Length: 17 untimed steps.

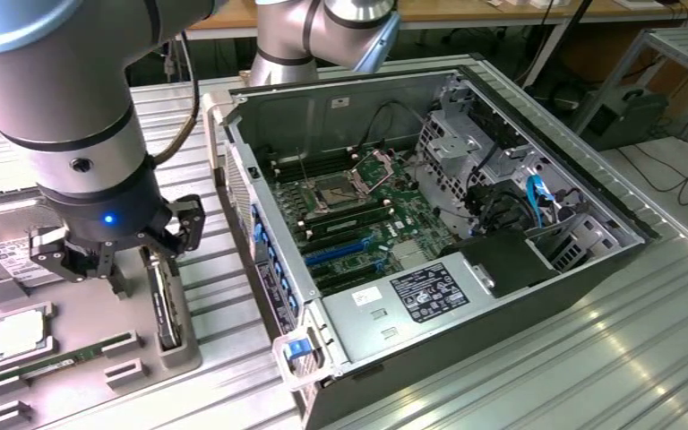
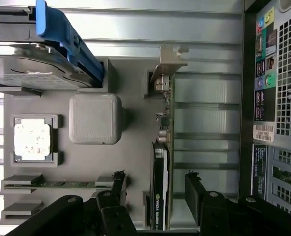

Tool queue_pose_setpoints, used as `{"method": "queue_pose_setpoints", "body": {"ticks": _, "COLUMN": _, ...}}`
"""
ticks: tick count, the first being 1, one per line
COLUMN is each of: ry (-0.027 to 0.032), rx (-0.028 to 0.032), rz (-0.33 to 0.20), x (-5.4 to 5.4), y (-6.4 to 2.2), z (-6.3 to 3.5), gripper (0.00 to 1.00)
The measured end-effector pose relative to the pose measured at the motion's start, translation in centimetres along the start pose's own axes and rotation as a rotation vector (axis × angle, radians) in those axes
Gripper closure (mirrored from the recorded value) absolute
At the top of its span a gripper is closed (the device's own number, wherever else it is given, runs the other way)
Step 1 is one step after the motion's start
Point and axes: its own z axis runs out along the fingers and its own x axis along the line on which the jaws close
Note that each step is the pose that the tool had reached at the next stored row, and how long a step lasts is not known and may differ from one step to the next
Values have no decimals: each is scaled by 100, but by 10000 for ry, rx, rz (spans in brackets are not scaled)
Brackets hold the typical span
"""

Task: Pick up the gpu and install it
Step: 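Pick up the gpu and move the gpu toward the slot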

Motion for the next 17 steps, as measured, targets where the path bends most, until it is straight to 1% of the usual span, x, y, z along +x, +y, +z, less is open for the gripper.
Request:
{"method": "queue_pose_setpoints", "body": {"ticks": 7, "ry": -2, "rx": -1, "rz": 6, "x": 1, "y": -13, "z": 128, "gripper": 40}}
{"method": "queue_pose_setpoints", "body": {"ticks": 17, "ry": -1, "rx": 0, "rz": 6, "x": 4, "y": -21, "z": 284, "gripper": 40}}
